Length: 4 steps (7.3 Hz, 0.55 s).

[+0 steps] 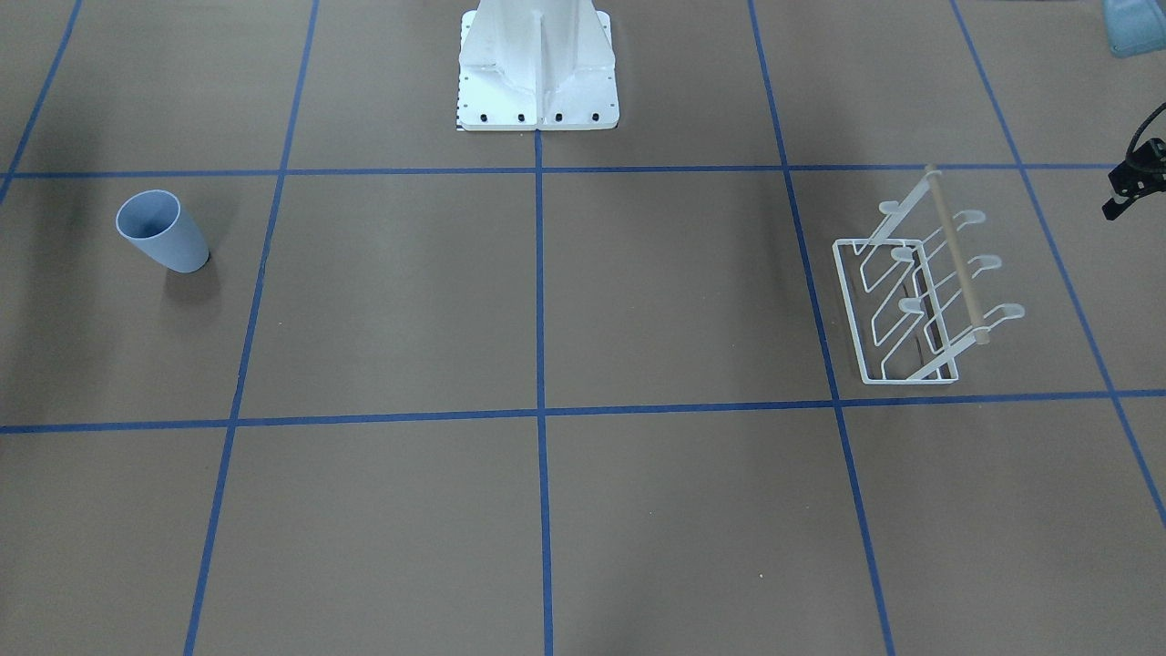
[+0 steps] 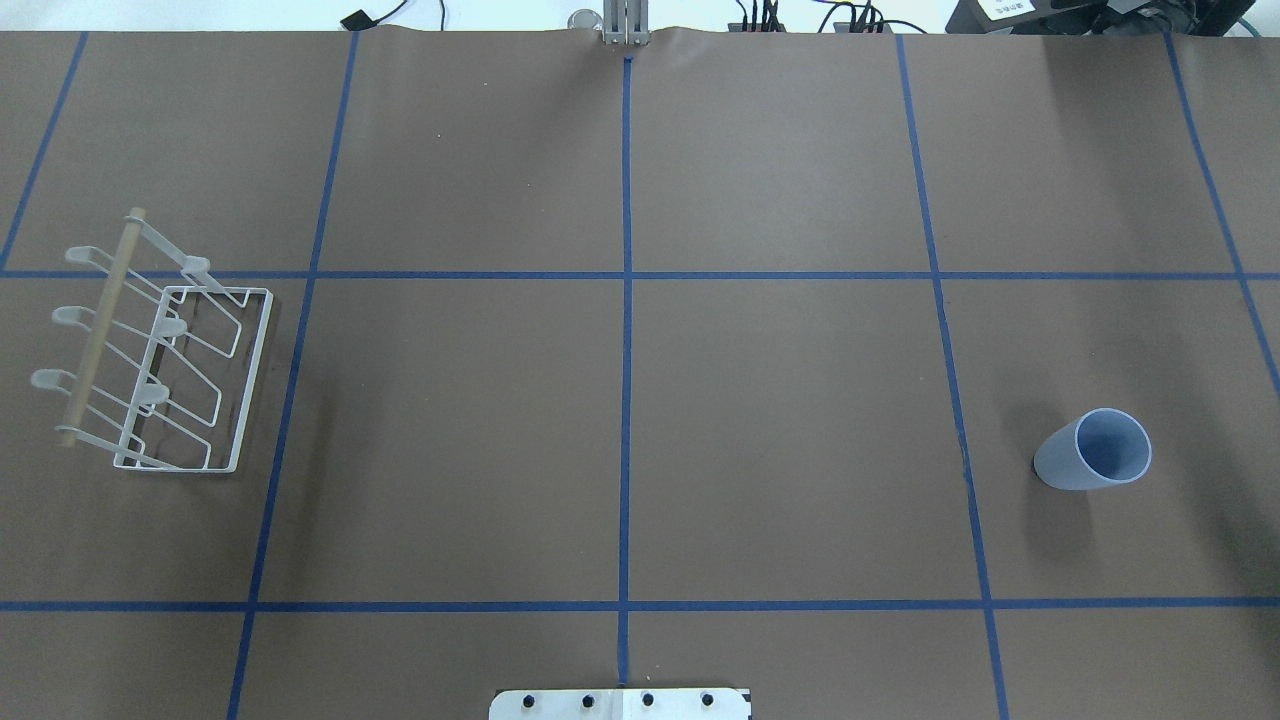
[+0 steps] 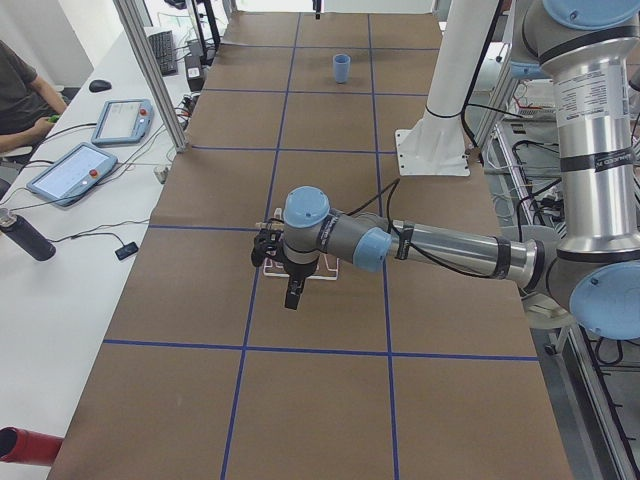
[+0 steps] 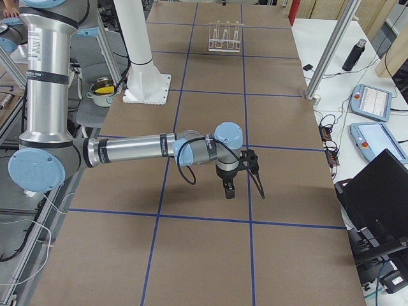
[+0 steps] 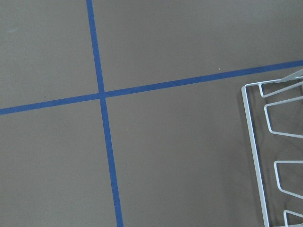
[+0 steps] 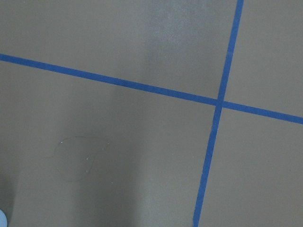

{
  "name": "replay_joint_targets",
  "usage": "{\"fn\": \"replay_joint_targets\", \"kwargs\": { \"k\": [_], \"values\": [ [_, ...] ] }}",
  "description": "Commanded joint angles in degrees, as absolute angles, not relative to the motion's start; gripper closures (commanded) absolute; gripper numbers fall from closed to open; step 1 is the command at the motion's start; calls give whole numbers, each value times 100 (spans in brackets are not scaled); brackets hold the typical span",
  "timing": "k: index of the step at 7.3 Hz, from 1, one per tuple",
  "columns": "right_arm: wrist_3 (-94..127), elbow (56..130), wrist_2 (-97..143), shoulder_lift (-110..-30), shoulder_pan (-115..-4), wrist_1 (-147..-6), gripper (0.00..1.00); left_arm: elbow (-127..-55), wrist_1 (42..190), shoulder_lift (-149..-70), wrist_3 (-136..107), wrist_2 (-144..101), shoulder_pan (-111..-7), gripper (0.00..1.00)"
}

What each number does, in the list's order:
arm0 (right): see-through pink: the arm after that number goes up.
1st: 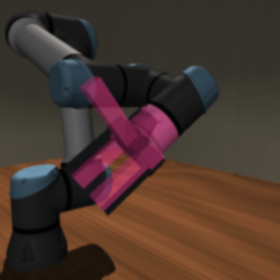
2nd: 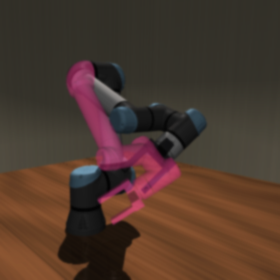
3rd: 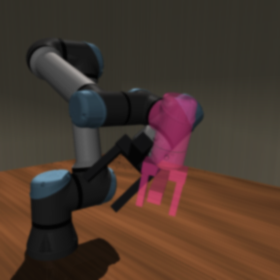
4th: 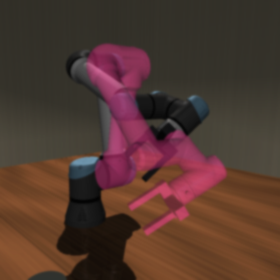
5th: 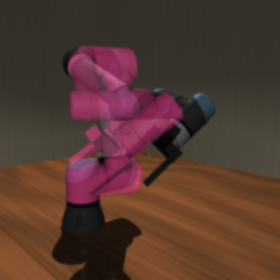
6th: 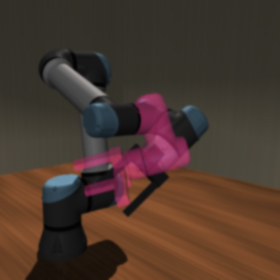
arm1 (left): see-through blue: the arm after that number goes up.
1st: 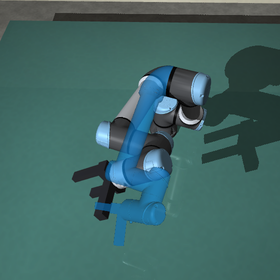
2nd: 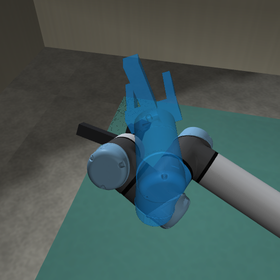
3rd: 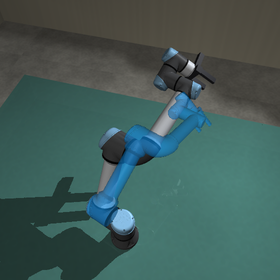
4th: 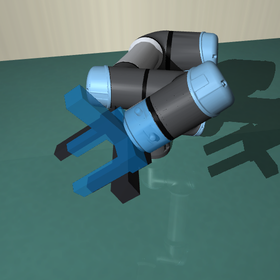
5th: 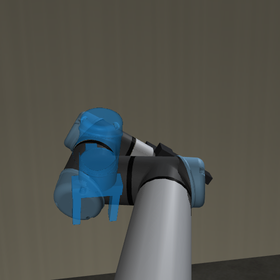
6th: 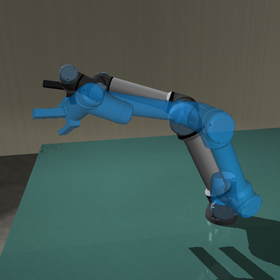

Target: Hang cup on cup holder

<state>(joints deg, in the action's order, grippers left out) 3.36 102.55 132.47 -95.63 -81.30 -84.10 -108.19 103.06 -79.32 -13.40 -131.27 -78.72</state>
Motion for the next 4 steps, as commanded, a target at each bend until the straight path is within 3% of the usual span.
{"fn": "replay_joint_targets", "kwargs": {
  "k": [1,4],
  "values": [
    [343,10248,13254,-9545,-8121,-8411,0,-10802,10318,-7919,-1371,-13175,-7884,2],
    [343,10336,13263,-9554,-8130,-8385,0,-10802,10327,-7919,-1380,-13122,-7892,2]
  ]
}}
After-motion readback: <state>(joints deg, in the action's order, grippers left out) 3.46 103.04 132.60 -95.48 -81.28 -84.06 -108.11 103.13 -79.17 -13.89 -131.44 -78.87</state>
